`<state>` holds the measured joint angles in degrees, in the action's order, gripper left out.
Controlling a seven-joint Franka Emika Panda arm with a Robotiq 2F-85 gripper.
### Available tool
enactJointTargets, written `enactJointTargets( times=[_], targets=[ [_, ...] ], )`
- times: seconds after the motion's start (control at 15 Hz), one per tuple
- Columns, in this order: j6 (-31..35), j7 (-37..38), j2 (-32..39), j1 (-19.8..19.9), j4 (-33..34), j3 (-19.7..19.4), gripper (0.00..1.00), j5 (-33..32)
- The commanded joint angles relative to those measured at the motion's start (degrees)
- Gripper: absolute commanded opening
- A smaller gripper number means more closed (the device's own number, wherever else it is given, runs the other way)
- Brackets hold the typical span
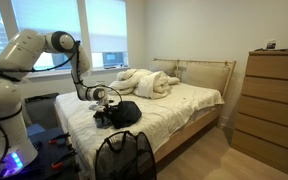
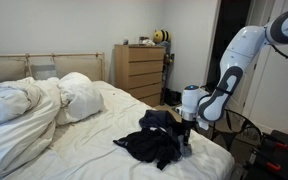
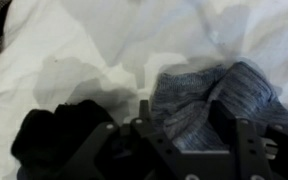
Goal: Put the black clothes in the black basket
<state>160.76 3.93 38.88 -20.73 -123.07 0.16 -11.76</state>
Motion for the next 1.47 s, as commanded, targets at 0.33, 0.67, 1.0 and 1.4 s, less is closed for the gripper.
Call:
enactJointTargets(
  times=[0.33, 0.67, 1.0, 1.4],
  targets=[
    [-7.03, -2.84, -6.14, 7.34, 0.56, 6.04, 0.00, 6.36],
    [-22.02, -9.97, -15.37, 15.86, 1.61, 13.03, 0.01, 16.36],
    [-42.06, -13.11, -23.89, 17.39, 5.84, 12.25, 0.01, 22.88],
    [-49.49, -9.64, -33.01, 16.14, 7.38, 9.46, 0.01, 20.93]
  ],
)
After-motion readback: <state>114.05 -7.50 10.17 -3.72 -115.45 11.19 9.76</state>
